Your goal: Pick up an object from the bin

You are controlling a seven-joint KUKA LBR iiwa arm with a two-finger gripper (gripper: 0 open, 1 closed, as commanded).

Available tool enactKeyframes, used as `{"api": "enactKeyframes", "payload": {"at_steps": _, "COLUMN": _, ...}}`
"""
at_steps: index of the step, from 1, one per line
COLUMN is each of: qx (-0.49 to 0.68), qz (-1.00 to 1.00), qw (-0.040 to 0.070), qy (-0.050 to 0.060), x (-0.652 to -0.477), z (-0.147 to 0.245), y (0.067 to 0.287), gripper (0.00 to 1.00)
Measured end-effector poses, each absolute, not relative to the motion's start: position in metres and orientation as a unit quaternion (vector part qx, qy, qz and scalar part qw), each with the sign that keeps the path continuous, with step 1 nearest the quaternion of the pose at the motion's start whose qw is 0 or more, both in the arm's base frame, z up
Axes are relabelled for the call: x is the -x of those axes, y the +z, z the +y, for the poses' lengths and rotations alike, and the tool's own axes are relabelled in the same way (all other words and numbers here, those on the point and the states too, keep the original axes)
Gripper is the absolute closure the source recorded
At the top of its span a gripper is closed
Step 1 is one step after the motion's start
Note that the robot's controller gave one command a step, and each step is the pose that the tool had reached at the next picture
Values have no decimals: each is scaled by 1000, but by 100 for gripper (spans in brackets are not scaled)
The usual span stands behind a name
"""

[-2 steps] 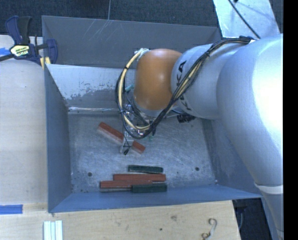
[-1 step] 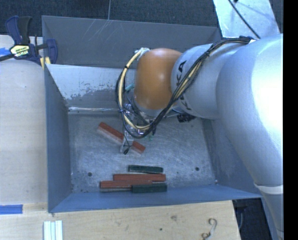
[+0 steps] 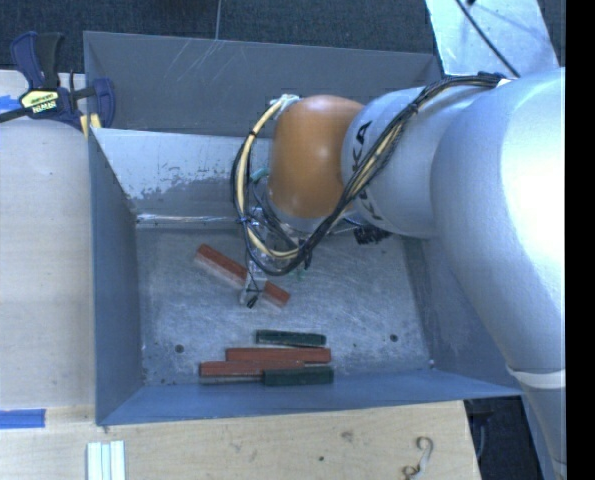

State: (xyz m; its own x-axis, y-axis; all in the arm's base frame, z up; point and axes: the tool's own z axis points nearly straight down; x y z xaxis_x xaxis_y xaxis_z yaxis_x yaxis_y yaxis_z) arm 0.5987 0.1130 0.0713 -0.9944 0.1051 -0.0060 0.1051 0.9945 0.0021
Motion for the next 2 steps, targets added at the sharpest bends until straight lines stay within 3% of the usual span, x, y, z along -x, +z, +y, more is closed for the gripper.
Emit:
{"api": "enactKeyframes", "payload": {"at_steps": 1, "qx": -54, "qz": 999, "qw": 4, "qy": 1, "x": -600, "z": 112, "y": 72, "gripper": 0}}
{"api": "enactKeyframes", "payload": {"at_steps": 2, "qx": -55, "qz": 998, "qw": 5, "qy": 1, "x": -601, "z": 112, "y": 73, "gripper": 100}}
